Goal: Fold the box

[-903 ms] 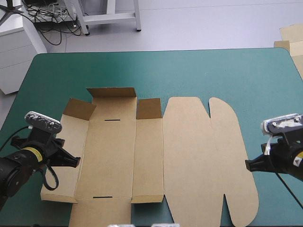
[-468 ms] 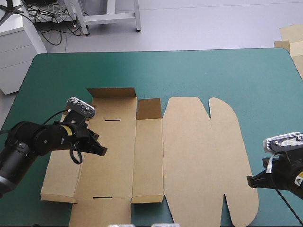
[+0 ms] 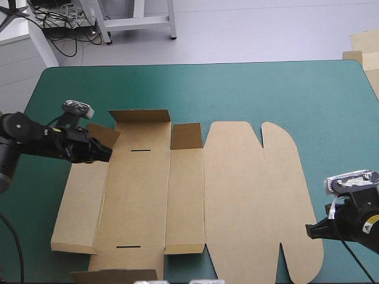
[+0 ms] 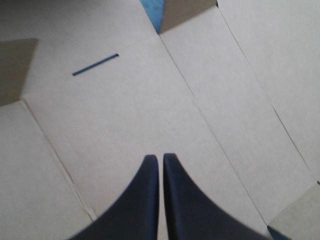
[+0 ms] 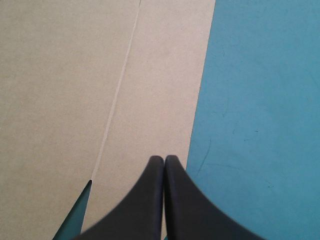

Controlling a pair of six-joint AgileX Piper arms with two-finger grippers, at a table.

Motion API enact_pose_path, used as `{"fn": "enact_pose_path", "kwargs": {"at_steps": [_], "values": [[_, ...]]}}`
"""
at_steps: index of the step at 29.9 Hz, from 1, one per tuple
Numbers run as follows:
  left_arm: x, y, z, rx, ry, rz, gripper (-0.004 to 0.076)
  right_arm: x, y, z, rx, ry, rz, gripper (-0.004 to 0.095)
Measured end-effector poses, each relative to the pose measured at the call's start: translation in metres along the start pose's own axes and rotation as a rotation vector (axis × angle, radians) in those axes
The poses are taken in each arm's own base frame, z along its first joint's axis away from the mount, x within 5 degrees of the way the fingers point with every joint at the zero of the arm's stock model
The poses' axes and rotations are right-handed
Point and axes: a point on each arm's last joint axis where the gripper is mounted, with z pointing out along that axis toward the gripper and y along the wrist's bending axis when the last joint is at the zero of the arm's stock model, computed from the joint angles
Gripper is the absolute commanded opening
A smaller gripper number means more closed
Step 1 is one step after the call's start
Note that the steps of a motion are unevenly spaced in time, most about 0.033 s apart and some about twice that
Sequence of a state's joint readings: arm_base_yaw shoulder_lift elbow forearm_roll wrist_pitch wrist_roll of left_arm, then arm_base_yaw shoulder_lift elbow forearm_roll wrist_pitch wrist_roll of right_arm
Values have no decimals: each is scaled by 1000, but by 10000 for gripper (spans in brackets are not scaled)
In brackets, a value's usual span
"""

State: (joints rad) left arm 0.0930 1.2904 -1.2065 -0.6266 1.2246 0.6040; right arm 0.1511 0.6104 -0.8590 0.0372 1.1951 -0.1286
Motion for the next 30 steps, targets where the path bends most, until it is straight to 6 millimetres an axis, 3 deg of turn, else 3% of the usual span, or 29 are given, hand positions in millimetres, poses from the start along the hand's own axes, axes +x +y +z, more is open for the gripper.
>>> {"fn": "enact_pose_path", "kwargs": {"at_steps": [9,16,18,20,22,25,27,30], "values": [[21,76,-64,-154,-253,-303,16,0,0,1,0,3,0,-20],[40,102,-96,-213,-403,-471,25,0,0,1,1,-6,0,-20],[41,103,-98,-215,-409,-499,78,0,0,1,1,-7,-1,-20],[42,104,-99,-215,-414,-523,200,-1,0,1,1,-10,-1,-20],[42,104,-99,-210,-415,-544,377,-1,0,1,2,-13,-2,-20],[44,104,-99,-214,-406,-597,578,-1,0,1,2,-13,-27,-20],[47,106,-98,-233,-384,-623,617,-1,0,1,2,-13,-38,-20],[54,108,-93,-315,-270,-614,616,-1,0,1,2,-13,-41,-20]]}}
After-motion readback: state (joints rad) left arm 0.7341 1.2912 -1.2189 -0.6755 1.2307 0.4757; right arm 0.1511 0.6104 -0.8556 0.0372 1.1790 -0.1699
